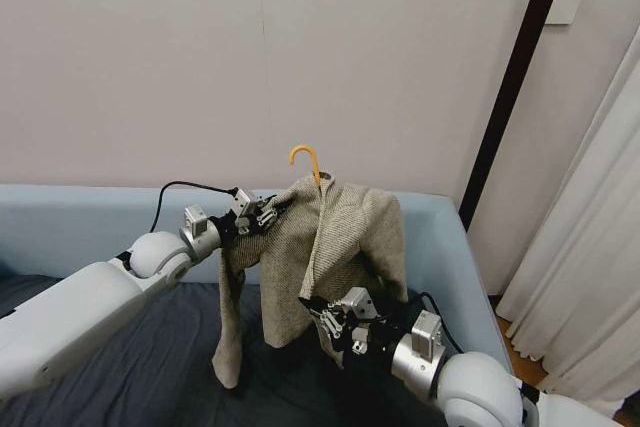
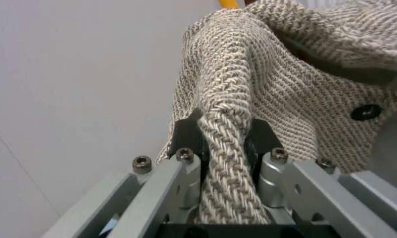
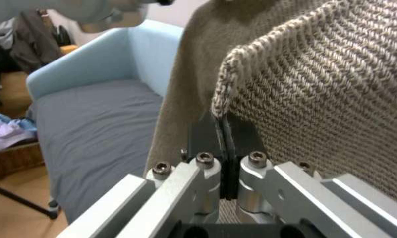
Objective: Pick up the clothes from the sofa and hang them on the clothes hanger.
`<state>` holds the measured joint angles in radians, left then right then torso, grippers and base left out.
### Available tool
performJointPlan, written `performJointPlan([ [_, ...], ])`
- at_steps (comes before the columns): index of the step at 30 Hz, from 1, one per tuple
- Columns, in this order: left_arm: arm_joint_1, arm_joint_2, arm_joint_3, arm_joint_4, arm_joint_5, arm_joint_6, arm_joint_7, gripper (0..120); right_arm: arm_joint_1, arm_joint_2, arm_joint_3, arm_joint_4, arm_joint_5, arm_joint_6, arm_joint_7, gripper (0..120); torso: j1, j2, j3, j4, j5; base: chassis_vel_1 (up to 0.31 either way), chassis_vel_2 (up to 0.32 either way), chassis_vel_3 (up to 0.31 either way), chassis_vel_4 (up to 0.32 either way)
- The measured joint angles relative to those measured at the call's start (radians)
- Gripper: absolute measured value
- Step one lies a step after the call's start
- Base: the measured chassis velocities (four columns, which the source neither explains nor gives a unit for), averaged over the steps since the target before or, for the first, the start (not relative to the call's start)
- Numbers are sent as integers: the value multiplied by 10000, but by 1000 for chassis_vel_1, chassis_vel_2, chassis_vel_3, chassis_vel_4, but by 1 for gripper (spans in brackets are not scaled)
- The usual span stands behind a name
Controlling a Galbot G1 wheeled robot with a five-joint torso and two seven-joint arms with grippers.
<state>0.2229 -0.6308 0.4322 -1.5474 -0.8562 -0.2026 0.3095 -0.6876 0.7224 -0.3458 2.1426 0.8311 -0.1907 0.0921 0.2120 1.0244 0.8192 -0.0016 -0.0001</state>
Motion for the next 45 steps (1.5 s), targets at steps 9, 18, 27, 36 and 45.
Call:
performJointPlan([
  [9,762,388,-719,-128,-56,-1057,508,11,-538,-27,341,-5,-337,234,-513,20,0,0,0,1,-2,0,0,0,0],
  [18,1600,854,-1731,-182,77,-1762,925,11,-1415,-365,588,218,-1203,644,-954,54,0,0,0,1,-3,0,0,0,0],
  [27,1989,1185,-2190,297,45,-2890,1616,11,-2883,-1015,2693,222,-1197,1444,-1273,84,-1,1,-1,0,1,0,0,0,0],
  [36,2194,1051,-2347,636,209,-3589,2175,11,-1814,-2405,4005,-732,-539,2174,-1456,100,0,0,1,0,0,0,0,0,0],
  [45,1944,884,-1512,710,411,-4087,2868,11,-13,-3608,3329,-1260,-432,2378,-2815,100,-1,0,2,17,3,0,0,0,0],
])
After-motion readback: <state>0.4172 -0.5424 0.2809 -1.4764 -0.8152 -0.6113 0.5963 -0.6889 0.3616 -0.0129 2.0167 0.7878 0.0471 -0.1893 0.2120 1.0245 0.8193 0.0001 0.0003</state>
